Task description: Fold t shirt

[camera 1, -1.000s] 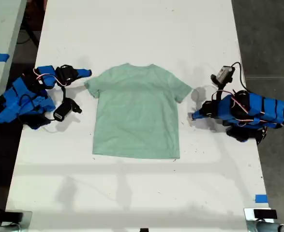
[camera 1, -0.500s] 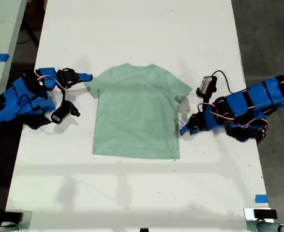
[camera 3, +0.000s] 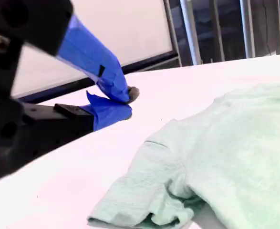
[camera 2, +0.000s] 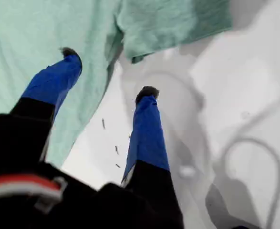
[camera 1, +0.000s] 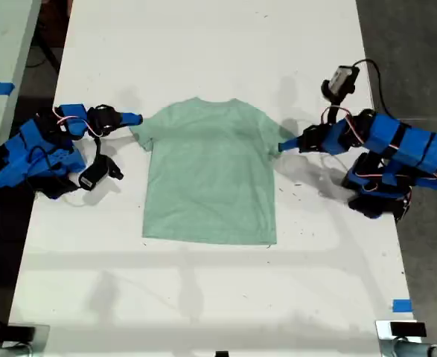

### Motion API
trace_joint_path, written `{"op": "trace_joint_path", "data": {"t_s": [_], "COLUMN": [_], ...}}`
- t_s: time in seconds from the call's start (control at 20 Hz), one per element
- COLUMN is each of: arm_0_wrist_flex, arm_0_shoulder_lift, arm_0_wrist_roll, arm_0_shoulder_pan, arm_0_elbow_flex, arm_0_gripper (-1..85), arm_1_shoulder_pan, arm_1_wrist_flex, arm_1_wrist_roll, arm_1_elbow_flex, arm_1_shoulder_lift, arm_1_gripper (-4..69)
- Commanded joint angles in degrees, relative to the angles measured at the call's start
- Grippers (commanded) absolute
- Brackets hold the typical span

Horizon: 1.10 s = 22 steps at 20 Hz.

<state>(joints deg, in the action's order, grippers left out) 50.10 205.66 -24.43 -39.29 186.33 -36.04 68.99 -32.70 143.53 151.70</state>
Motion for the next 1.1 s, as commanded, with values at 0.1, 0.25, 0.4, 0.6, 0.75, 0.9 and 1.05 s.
{"op": "trace_joint_path", "data": {"t_s": [0.1, 0.25, 0.4, 0.6, 0.75, 0.9, 1.05], "arm_0_wrist_flex": [-0.2, -0.2, -0.2, -0.2, -0.2, -0.2, -0.2], "arm_0_shoulder_lift": [0.4, 0.4, 0.4, 0.4, 0.4, 0.4, 0.4], "arm_0_wrist_roll": [1.4, 1.3, 1.3, 1.3, 1.4, 1.4, 1.4], "arm_0_shoulder_pan": [0.7, 0.8, 1.1, 1.5, 1.6, 1.5, 1.5], "arm_0_elbow_flex": [0.7, 0.7, 0.7, 0.7, 0.7, 0.7, 0.7], "arm_0_gripper": [-0.3, -0.3, -0.3, -0.3, -0.3, -0.3, -0.3], "arm_1_shoulder_pan": [-12.0, -13.4, -12.7, -11.0, -8.5, -3.5, -2.3], "arm_1_wrist_flex": [-5.8, -6.9, -5.8, -1.6, 1.9, 2.7, 3.1], "arm_1_wrist_roll": [-8.3, -10.2, -9.7, -7.0, -6.9, -5.5, -5.6], "arm_1_elbow_flex": [-12.2, -22.1, -30.6, -34.5, -37.3, -40.1, -42.2], "arm_1_shoulder_lift": [-27.7, -41.5, -49.4, -47.4, -41.4, -35.5, -35.9], "arm_1_gripper": [25.8, 31.2, 14.6, 1.0, 1.0, 1.0, 1.1]}}
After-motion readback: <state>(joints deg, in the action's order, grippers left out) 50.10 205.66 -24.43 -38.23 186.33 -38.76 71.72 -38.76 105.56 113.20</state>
